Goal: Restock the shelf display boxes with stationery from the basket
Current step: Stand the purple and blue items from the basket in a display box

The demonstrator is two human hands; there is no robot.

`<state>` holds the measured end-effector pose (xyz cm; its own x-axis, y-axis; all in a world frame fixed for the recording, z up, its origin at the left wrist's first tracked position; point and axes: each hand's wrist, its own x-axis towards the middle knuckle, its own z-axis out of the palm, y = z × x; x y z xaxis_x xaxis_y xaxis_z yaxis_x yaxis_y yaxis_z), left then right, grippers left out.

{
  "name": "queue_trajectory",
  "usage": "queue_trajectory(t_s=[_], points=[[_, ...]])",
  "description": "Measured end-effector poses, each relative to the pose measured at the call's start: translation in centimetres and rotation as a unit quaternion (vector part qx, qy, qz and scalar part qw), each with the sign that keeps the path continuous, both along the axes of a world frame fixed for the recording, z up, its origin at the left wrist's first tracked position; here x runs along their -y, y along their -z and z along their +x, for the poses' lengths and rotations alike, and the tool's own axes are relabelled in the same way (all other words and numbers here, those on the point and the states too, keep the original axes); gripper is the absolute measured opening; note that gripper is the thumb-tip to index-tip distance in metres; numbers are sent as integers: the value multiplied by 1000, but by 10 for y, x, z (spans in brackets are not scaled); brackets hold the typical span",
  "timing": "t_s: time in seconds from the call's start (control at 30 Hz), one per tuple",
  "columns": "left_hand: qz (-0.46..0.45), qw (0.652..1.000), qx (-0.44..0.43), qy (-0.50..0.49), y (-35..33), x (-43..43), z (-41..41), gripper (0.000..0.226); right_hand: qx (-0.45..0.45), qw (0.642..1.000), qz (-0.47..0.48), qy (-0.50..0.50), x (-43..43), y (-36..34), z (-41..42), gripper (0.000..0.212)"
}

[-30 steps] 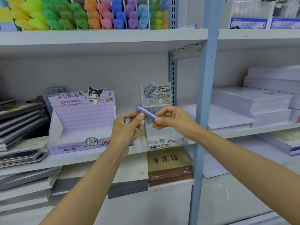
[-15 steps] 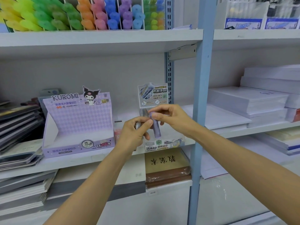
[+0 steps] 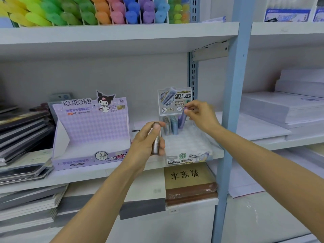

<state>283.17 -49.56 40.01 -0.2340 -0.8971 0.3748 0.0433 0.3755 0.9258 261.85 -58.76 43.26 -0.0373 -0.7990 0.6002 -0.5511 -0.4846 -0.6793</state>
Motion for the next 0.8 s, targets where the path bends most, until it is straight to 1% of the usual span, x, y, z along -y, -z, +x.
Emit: queue_trajectory(t_s=[0.07, 0.2, 0.27, 0.37, 0.43, 0.53, 0.63, 0.7, 0.8], points=[[4, 1000, -5, -7, 0, 2, 0, 27, -37, 999, 10, 2, 3, 2, 1, 19], [57, 998, -33, -20, 0, 6, -4, 27, -113, 993, 17, -2, 6, 2, -2, 16], [55, 998, -38, -16, 0, 6, -5, 28, -136, 991, 17, -3, 6, 0, -1, 17], [26, 999, -29, 5, 2, 4, -2, 25, -109, 994, 17, -19, 5, -1, 2, 25], [16, 1000, -22, 14, 4, 3, 1, 27, -99, 995, 0, -18, 5, 2, 4, 20], [17, 1000, -22, 8, 4, 2, 4, 31, -130, 991, -38, 23, 7, 8, 6, 10], [27, 999, -36, 9, 4, 0, 5, 31, -175, 983, -33, 43, 9, 16, 4, 5], [25, 999, -34, 9, 4, -2, 5, 29, -190, 981, -16, 35, 7, 17, 2, 7], [15, 1000, -23, -2, 2, -5, 4, 27, -174, 984, -19, 18, -5, 9, 2, 17]])
